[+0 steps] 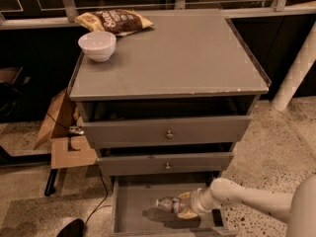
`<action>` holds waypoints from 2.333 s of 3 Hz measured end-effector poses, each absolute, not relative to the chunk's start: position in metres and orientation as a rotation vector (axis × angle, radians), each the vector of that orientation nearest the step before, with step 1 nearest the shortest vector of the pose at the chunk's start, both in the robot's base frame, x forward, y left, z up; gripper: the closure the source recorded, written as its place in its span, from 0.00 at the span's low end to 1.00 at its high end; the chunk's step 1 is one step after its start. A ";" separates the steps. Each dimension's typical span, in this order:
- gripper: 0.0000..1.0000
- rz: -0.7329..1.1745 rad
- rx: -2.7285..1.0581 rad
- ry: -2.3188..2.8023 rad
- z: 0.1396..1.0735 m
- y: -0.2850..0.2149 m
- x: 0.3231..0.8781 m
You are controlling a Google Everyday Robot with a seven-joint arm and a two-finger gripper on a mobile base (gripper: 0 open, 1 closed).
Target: Pick water bottle from bottom drawer and place on counter
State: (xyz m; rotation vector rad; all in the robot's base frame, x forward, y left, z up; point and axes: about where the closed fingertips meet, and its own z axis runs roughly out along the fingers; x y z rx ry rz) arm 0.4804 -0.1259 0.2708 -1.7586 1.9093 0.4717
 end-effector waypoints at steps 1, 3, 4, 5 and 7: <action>1.00 0.472 -1.759 1.909 0.271 -0.126 0.480; 1.00 0.462 -1.688 1.926 0.339 -0.137 0.474; 1.00 0.454 -1.663 1.939 0.412 -0.143 0.472; 1.00 0.444 -1.675 1.926 0.502 -0.137 0.464; 1.00 0.355 -1.715 1.901 0.536 -0.143 0.472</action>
Offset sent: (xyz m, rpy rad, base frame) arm -0.0036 -0.0161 0.0574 0.0247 -0.0158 -0.0490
